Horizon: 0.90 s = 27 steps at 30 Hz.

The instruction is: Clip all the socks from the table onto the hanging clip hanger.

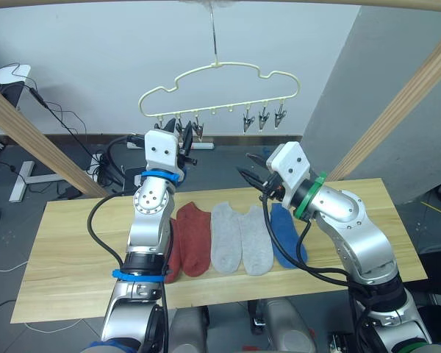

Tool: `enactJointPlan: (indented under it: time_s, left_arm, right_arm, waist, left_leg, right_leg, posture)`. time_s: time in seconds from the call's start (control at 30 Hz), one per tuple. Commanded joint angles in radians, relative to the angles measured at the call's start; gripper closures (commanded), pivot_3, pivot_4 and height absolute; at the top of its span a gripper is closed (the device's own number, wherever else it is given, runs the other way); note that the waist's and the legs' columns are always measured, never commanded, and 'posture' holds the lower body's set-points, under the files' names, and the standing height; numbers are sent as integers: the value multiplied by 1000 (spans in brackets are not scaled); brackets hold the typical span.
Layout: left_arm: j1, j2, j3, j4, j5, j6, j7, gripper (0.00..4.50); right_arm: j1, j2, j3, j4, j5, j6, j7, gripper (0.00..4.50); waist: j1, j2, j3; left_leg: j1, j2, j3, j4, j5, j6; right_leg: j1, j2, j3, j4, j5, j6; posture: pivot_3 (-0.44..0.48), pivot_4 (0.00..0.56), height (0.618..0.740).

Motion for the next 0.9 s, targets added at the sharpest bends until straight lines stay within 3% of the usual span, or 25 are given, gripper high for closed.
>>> enactJointPlan:
  time_s: [0.03, 0.2, 0.37, 0.47, 0.67, 0.9]
  left_arm:
    - [-13, 7, 9, -16, -9, -10, -8, 3091]
    - [-20, 8, 12, -15, -17, -14, -13, 4275]
    - [-18, 20, 18, -30, -18, -6, -17, 4408]
    - [-16, 35, 17, -49, -24, 10, -37, 4408]
    - [-1, 61, 18, -78, -41, 47, -71, 4408]
    - [7, 75, 23, -98, -47, 83, -99, 4408]
  right_arm:
    - [-15, 1, -11, -18, 7, -23, -3, 2724]
    - [-12, 1, -10, -20, 7, -22, -8, 2724]
    - [30, -15, 11, -10, -21, -22, -18, 2724]
    - [125, -27, 16, 49, -76, -25, -80, 2165]
    - [245, 8, 16, 253, -166, -130, -206, 24]
    - [221, 77, -43, 581, -182, -331, -304, 0]
  waist:
    - [0, 0, 0]
    - [0, 0, 0]
    - [0, 0, 0]
    - [2, 0, 0]
    - [1, 0, 0]
    - [3, 0, 0]
  left_leg:
    - [0, 0, 0, 0, 0, 0]
    - [0, 0, 0, 0, 0, 0]
    - [0, 0, 0, 0, 0, 0]
    - [0, 0, 0, -1, 0, 0]
    - [0, 0, 1, -1, 0, 0]
    - [1, 1, 1, -1, 0, 0]
  right_leg:
    - [0, 0, 0, 0, 0, 0]
    - [0, 0, 0, 0, 0, 0]
    - [0, 0, 0, 0, 0, 0]
    - [0, 0, 0, -1, 0, 0]
    - [0, 0, 1, -1, -3, 4]
    - [0, 1, 1, 1, -3, 5]
  posture:
    - [-199, 284, 740]
    - [-198, 284, 740]
    - [-187, 286, 740]
    - [-176, 291, 740]
    - [-164, 298, 740]
    - [-141, 295, 740]
